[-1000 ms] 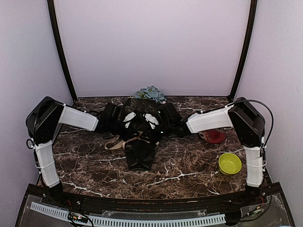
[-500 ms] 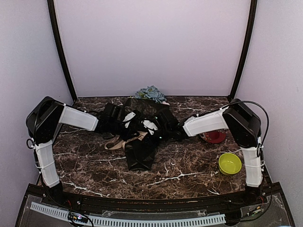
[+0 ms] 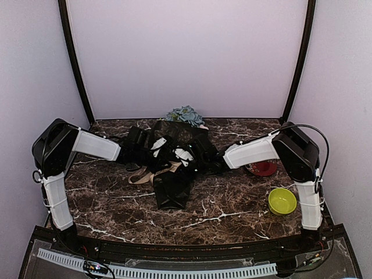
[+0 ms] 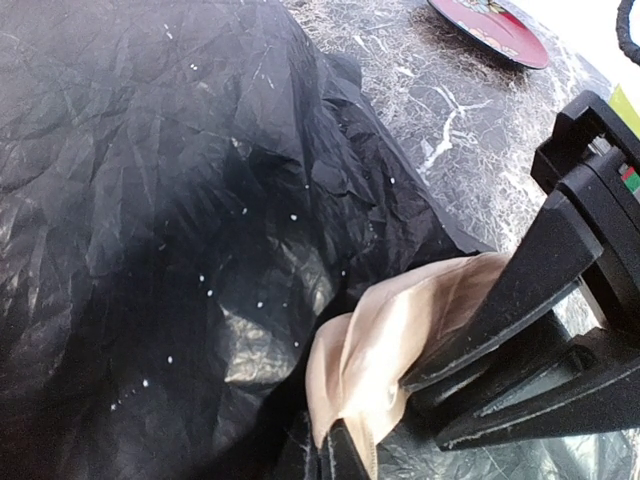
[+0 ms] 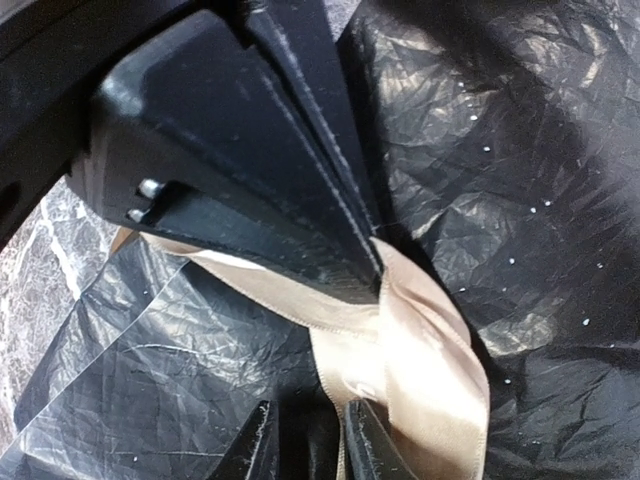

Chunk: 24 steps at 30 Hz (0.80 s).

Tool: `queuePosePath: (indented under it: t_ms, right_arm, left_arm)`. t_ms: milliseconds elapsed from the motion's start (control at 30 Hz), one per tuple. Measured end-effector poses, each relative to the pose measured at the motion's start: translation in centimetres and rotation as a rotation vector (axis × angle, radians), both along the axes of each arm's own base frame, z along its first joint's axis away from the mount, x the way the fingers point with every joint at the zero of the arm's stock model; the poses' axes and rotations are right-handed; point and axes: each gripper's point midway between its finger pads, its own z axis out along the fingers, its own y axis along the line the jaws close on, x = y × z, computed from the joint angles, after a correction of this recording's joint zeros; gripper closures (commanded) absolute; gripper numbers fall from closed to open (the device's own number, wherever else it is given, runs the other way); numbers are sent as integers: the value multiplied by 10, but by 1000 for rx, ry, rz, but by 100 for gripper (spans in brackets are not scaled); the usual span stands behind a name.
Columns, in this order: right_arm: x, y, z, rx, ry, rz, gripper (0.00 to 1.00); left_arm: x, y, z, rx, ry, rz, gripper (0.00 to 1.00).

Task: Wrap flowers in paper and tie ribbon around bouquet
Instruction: Cross the ribbon over the folded bouquet.

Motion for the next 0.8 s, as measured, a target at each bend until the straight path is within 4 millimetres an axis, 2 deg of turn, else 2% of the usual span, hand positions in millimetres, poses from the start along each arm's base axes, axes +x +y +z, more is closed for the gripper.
queuePosePath:
  t_ms: [533, 800]
  right_arm:
    - [16, -7, 2, -31, -41, -85, 81]
    - [21, -10, 2, -47, -50, -116, 98]
  left_arm:
    - [2, -3, 4, -9, -5, -5, 100]
    - [2, -3, 4, -9, -5, -5, 100]
